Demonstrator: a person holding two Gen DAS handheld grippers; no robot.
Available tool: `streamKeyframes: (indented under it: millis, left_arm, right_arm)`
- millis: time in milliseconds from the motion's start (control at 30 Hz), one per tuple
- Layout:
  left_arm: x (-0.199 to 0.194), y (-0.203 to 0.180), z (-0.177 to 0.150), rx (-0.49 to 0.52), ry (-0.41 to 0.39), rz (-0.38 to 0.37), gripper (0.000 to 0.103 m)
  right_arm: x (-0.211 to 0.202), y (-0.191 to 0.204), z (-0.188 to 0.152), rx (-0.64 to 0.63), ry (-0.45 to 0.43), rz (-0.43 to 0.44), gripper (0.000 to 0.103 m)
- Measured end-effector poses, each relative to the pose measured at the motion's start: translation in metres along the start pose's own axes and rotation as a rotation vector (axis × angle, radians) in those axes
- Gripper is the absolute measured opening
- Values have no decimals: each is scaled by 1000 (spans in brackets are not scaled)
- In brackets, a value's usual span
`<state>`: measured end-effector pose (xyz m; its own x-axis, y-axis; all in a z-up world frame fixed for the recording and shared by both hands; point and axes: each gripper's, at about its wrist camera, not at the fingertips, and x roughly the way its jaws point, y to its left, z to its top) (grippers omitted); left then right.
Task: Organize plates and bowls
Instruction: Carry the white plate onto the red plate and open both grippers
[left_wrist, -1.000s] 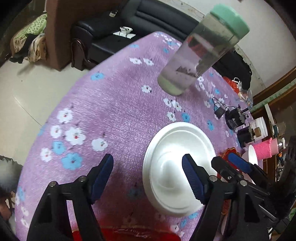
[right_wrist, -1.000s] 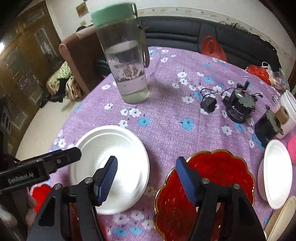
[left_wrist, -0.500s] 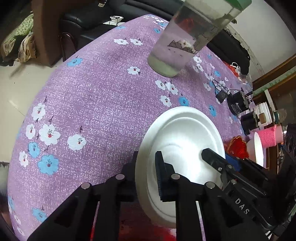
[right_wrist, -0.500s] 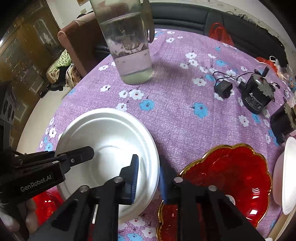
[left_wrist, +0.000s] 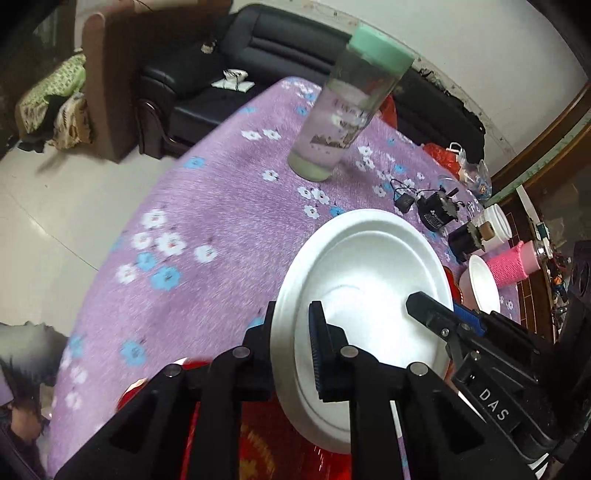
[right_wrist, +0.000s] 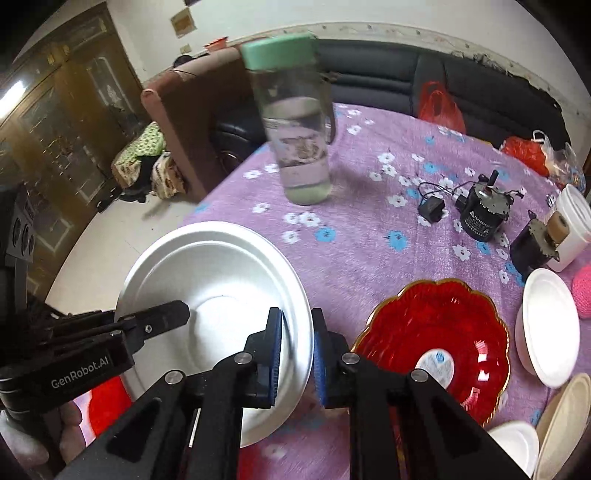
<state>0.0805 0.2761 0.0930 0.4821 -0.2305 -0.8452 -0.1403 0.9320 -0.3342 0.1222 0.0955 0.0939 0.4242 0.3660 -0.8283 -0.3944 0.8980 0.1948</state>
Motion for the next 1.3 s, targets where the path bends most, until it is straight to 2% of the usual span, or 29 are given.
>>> streamKeyframes:
  millis: [167,333,533,767,967,1033,1100,1133,1200,1300]
  left_arm:
    - [-42,10,-28,1,-57,37,15]
    - [-64,22,-65,14,-96,91,15]
    - [-55,47,-100,-19,-72,110,15]
    - [-29,65,-116,-31,-47,159,15]
    - [-17,72,-120,-35,-32,182,15]
    - [-15,74,-121,-37,-31,183,19]
    - [-13,75,-121,-45,-29,167,36]
    - [-15,76,-122,-52,-38,149,41]
    - [-20,76,-123,-60,-55,119,56]
    - [-28,78,-124,-86,-69,80,57]
  right_arm:
    - [-25,33,-24,-43,-19,29,17]
    - [-30,55,-52,-65,-13,63,17]
    - [-20,73,-80,-80,13,66,17]
    - [10,79,-105,-77,64,55,17]
    - [27,80,-113,-61,85,55,17]
    - [29,80,-113,-58,85,55,17]
    - [29,80,-114,-49,80,54,17]
    - [29,78,-114,-35,76,55,17]
    - [30,75,-114,-7,81,75,18]
    - [29,71,-114,12,74,95,22]
